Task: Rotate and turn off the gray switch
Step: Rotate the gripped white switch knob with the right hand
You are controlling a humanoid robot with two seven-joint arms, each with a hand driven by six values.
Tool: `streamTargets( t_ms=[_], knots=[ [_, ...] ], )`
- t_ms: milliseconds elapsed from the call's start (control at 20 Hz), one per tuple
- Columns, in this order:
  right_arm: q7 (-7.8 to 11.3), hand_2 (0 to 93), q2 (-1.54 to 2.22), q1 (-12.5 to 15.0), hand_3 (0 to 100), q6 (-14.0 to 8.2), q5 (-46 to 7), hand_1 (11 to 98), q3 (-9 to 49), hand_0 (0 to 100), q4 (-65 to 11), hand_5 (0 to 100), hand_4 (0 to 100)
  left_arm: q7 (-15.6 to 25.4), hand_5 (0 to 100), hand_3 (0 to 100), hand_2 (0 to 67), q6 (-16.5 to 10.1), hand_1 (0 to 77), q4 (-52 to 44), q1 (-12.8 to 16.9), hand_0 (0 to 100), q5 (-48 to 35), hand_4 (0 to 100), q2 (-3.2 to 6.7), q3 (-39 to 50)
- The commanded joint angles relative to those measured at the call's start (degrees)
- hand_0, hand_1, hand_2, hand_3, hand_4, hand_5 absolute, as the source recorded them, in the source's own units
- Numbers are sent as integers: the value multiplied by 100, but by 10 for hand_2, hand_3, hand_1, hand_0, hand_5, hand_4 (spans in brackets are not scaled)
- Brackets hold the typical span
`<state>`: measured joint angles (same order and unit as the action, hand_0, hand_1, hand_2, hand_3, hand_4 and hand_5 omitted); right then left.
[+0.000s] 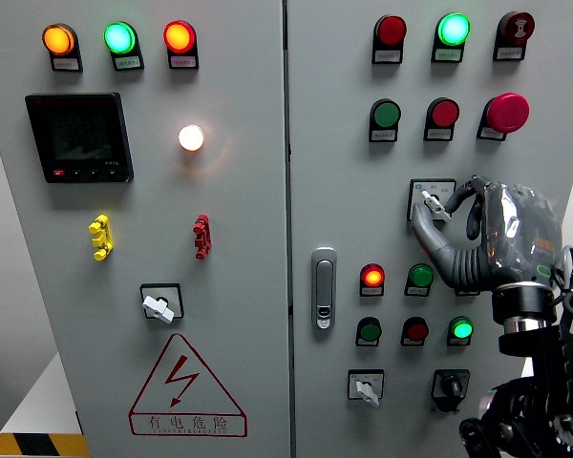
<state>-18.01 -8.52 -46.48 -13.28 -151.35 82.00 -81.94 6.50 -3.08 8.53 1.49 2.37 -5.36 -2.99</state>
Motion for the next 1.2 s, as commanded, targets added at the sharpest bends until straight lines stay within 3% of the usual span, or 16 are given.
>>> streamTargets(
  t_ms=[0,200,600,1150],
  knots=[
    [8,689,0,-19,1000,1,0,359,0,321,38,1000,945,0,124,215,101,0,0,0,0,0,0,118,0,0],
    [8,694,0,-27,1000,-8,0,368,0,315,47,1000,945,0,124,215,101,0,0,0,0,0,0,118,0,0],
    [8,717,8,-27,1000,-8,-9,362,0,430,47,1000,944,0,124,215,101,0,0,0,0,0,0,118,0,0],
    [8,737,8,-27,1000,-8,-79,403,0,492,64,1000,946,0,124,215,101,0,0,0,0,0,0,118,0,0]
  ],
)
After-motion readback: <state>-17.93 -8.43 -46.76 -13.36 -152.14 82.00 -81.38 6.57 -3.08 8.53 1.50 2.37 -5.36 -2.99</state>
